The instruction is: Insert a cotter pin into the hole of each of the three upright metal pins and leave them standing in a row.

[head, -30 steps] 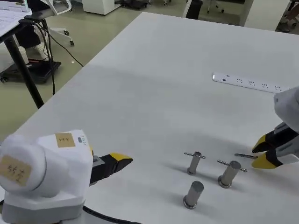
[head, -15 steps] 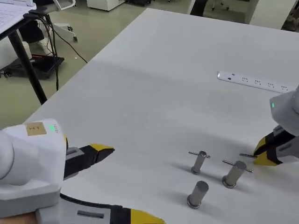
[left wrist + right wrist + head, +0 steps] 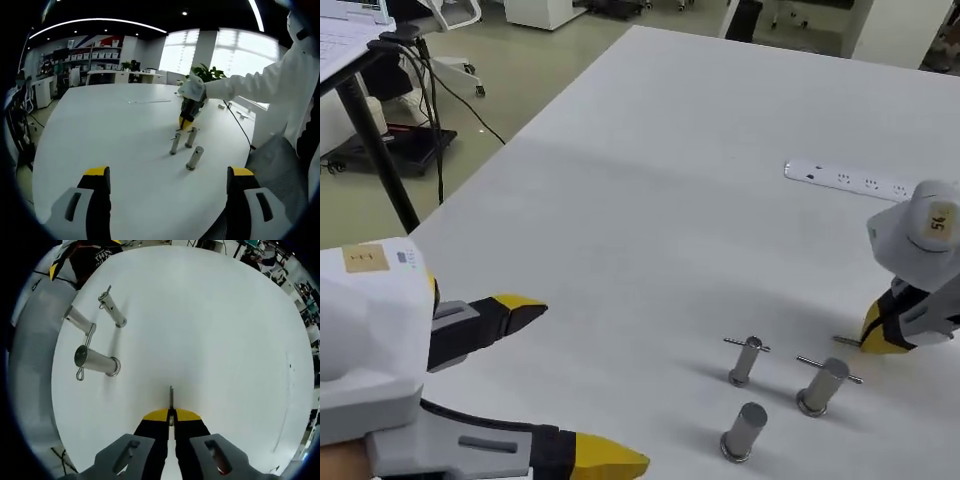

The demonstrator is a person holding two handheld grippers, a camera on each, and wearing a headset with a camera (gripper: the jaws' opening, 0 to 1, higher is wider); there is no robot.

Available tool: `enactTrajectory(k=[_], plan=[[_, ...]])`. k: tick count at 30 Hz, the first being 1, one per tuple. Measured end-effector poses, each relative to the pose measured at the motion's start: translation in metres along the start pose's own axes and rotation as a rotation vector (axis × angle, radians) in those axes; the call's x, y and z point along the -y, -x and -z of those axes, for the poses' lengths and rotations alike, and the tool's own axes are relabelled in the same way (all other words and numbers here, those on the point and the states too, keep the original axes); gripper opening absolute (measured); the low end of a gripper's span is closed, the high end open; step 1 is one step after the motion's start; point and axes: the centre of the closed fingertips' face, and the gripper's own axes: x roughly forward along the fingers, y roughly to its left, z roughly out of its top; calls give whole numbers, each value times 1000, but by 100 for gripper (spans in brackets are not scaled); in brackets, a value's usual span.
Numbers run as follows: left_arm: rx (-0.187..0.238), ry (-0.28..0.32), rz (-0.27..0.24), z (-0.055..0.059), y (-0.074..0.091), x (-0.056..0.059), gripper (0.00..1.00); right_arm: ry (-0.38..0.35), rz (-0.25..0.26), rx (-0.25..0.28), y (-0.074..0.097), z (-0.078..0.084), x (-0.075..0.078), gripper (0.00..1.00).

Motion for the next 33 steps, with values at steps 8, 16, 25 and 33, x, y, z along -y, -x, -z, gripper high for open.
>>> enactTrajectory(k=[8,16,25,33], plan=[[-11,0,20,1,-5,8,94,-27,13,17,-1,3,5,0],[-15,4,38,2,-7,16,92,11,52,14,9,5,10,0],[-6,24,44,-4,-15,17,86,43,141,60,38,5,5,0],[19,15,73,-21,-31,20,79,67,252,184,62,-9,-2,0]])
